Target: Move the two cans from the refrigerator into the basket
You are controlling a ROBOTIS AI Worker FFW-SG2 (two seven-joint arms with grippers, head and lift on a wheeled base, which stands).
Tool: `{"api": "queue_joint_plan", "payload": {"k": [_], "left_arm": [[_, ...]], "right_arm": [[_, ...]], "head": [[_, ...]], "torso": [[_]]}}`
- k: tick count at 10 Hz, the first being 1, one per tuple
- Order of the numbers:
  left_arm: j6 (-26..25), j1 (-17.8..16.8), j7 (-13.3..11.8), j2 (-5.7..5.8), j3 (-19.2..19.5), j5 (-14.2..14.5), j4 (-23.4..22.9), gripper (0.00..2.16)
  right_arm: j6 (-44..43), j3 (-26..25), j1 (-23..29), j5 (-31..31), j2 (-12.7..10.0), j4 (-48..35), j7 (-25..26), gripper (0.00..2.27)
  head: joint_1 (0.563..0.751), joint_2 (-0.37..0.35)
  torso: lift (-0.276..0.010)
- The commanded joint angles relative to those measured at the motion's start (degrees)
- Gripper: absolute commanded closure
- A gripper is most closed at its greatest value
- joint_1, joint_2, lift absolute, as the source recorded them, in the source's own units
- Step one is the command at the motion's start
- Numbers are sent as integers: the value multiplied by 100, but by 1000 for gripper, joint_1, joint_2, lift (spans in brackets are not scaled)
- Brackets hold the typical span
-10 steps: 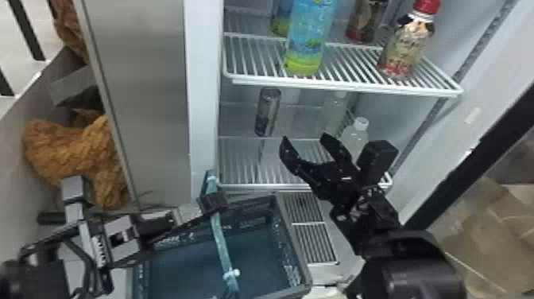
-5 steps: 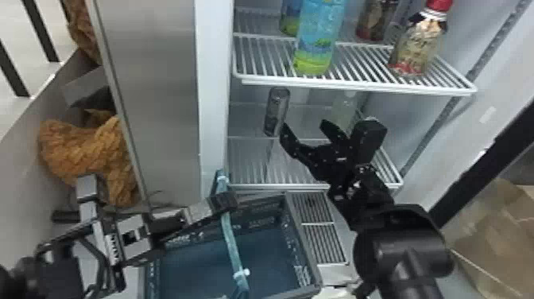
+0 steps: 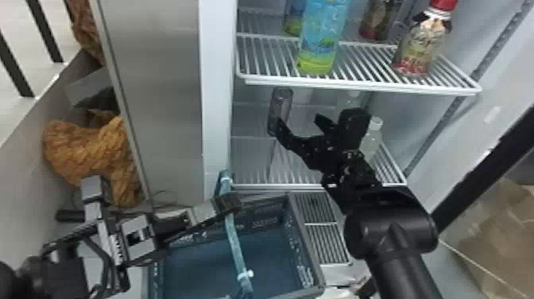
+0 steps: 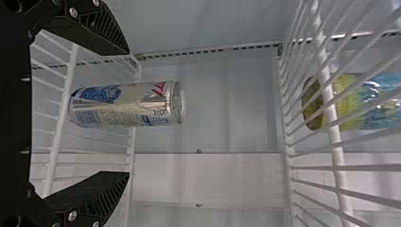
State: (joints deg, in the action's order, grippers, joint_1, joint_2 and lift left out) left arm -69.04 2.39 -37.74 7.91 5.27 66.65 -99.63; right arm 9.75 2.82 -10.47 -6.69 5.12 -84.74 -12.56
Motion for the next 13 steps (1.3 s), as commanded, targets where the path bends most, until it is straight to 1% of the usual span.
{"api": "queue_joint_plan", "payload": {"k": [1, 5, 7, 13], "left_arm": [[0, 0, 4, 0, -2, 7, 0, 1210], [0, -14, 4, 9, -24, 30, 0, 1210], [0, -14, 4, 9, -36, 42, 14, 1210], [0, -42, 21, 17, -93, 76, 42, 1210]], "right_arm": [[9, 60, -177, 18, -11, 255, 16, 134], [-5, 83, -542, 121, -72, 789, 69, 134], [-19, 152, -683, 155, -99, 958, 175, 134], [-103, 472, -1217, 258, -99, 1661, 324, 136]], "head": [[695, -168], [695, -160], [695, -160], [695, -145]], "torso": [[-219], [-219], [-219], [-219]]}}
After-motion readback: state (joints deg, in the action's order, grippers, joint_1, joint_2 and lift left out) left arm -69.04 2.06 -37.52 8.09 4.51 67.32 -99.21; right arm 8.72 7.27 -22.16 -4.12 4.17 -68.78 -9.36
